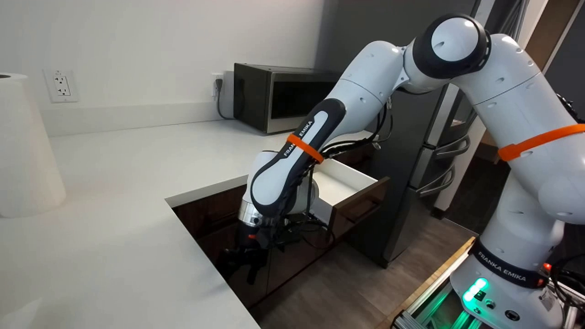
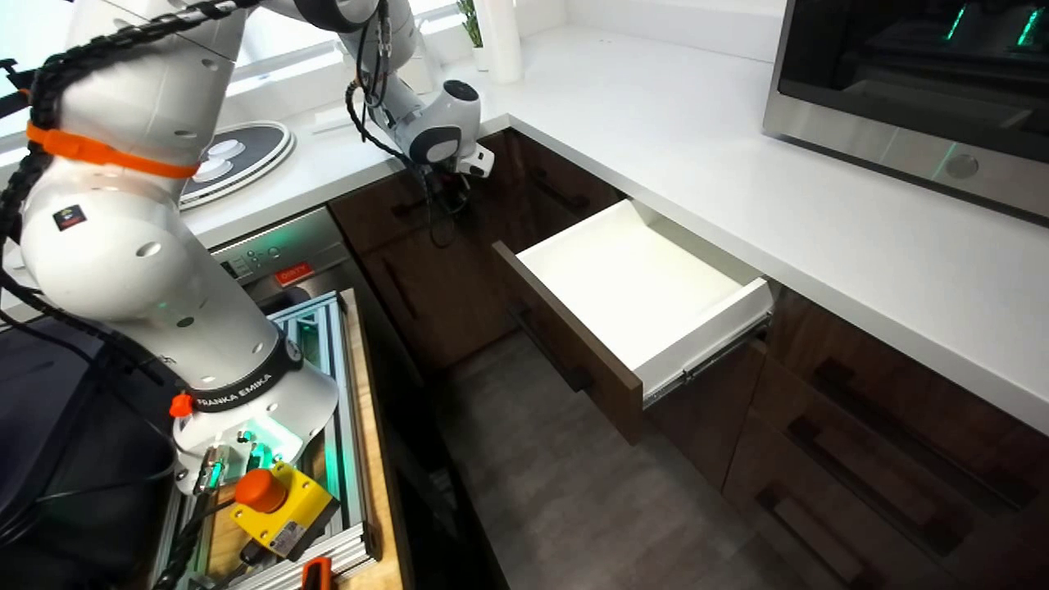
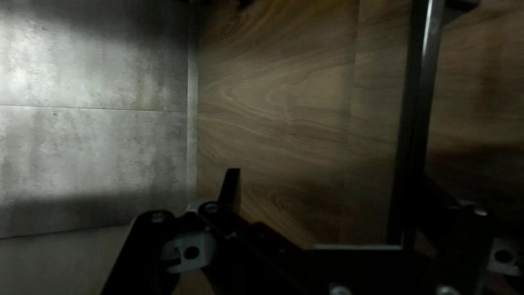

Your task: Open the drawer to the right of the dishwasher

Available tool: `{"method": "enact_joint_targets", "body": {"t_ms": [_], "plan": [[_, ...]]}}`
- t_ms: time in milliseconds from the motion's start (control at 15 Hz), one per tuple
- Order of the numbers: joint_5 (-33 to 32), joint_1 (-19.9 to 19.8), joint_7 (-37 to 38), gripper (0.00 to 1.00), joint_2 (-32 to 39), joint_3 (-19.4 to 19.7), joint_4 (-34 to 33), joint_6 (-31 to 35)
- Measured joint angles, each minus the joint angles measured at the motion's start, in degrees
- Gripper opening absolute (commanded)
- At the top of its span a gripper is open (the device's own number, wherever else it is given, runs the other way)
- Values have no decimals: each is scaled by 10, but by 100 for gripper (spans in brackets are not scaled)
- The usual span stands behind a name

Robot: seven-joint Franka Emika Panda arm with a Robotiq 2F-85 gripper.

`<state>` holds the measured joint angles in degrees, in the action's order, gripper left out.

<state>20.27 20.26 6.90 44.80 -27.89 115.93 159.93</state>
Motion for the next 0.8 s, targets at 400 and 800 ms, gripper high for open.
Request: {"method": "enact_joint_targets", "body": {"t_ms": [400,800], "plan": [[0,-32,0,100,-78,0,108,0],[6,-76,-10,100,-154,-3,205,0]]}}
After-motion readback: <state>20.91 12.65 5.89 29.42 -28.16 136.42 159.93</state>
